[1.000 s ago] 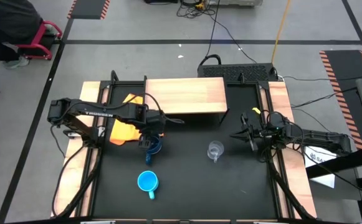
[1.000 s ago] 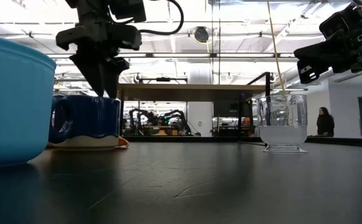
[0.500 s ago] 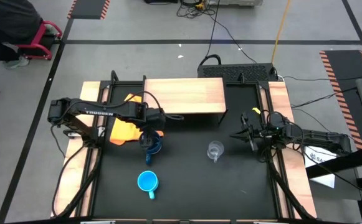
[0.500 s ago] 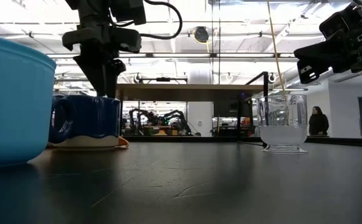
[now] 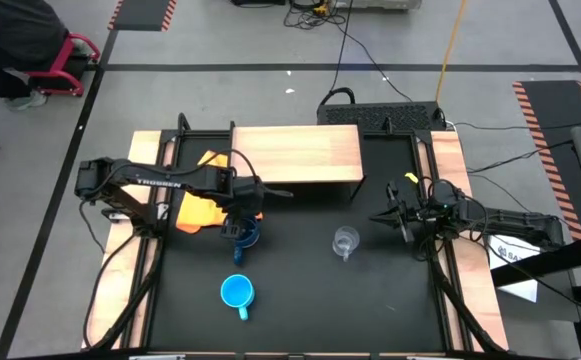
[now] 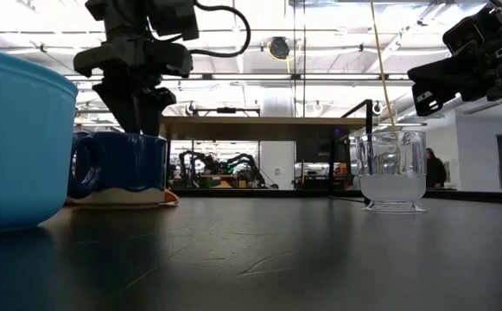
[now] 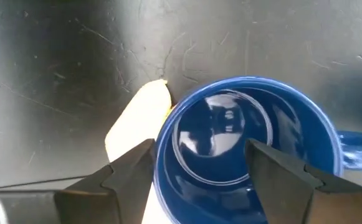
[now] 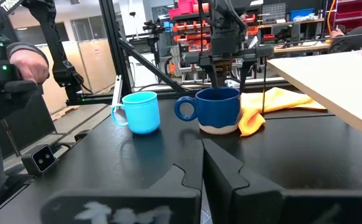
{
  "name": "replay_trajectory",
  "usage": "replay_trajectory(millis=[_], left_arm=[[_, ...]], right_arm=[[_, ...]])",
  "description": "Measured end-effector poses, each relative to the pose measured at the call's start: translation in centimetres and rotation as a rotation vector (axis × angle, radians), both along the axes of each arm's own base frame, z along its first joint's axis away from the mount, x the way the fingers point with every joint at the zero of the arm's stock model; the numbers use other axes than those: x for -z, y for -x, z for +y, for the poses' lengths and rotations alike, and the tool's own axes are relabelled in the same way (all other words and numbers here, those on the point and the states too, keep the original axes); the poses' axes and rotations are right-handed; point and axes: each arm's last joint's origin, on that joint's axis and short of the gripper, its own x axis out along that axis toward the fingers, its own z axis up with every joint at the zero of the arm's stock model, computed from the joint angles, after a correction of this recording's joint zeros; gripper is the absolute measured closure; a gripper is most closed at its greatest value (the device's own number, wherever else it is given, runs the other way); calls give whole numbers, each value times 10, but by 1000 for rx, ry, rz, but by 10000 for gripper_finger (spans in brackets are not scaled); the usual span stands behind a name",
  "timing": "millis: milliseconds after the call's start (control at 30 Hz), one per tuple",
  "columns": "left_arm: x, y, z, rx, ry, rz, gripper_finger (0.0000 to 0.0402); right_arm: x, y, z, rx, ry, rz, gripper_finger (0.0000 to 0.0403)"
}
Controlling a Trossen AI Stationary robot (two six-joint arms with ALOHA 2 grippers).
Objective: Stack small to large cups/mugs on shelf
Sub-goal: Put the dark blue mug on the shelf
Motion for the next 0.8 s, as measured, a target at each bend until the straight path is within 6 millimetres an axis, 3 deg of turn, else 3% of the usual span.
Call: replay_trajectory(millis=[467,567,800], left_arm=[[6,-4,1,16,-10,-5,156],[7,-5,1,20,-7,-3,184],[7,-5,0,19,3,-3,288]], right_arm=[[0,0,0,0,0,0,403],[0,0,0,0,0,0,403],[0,0,0,0,0,0,403]])
